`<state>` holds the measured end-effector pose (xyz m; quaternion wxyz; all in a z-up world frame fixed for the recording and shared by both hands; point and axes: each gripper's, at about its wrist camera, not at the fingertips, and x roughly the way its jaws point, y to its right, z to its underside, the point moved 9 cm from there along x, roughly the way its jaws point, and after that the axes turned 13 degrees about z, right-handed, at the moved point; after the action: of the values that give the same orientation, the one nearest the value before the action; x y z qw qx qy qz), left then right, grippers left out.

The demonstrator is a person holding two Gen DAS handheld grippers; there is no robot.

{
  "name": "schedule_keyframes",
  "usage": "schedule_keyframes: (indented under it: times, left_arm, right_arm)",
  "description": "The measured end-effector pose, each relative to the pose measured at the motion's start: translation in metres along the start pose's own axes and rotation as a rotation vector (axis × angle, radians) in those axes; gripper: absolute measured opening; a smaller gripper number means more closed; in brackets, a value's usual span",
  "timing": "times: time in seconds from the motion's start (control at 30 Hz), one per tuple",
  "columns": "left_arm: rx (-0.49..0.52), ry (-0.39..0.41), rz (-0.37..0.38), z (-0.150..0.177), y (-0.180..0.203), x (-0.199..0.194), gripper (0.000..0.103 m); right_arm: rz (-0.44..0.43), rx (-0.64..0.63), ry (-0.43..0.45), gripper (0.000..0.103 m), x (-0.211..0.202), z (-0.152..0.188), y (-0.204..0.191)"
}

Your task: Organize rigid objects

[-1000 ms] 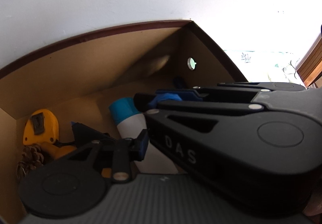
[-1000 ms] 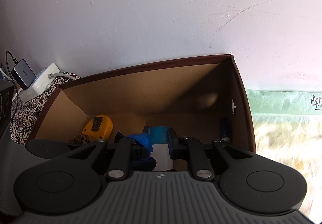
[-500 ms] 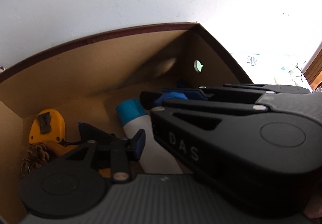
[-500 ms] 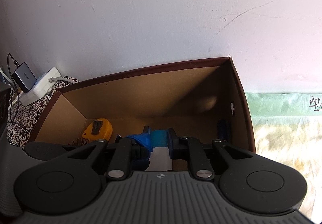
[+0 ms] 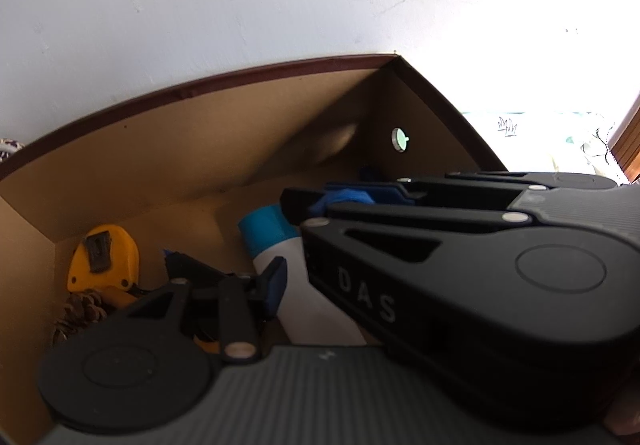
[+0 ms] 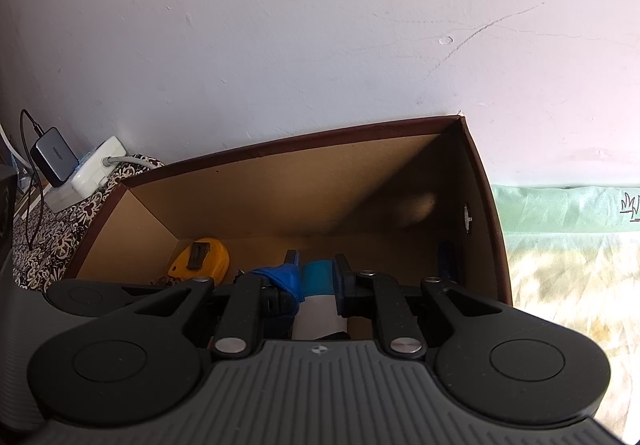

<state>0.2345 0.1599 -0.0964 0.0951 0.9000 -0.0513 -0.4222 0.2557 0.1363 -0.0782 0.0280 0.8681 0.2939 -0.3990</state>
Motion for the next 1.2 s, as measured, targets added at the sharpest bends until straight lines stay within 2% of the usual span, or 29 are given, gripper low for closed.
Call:
schedule_keyframes:
  times: [0.23,1.2]
  left_arm:
    - [0.004,0.012,-0.013,-0.004,0.003,-0.011,0.030]
    - [0.020,0.047,-0.066,0.000,0.010,-0.017,0.039]
  right_arm:
    - [-0.005,0.000,0.006,0.000,-0.003,0.000,0.001]
    - [-0.009,0.011,0.022,0.000,-0.005,-0.002,0.002]
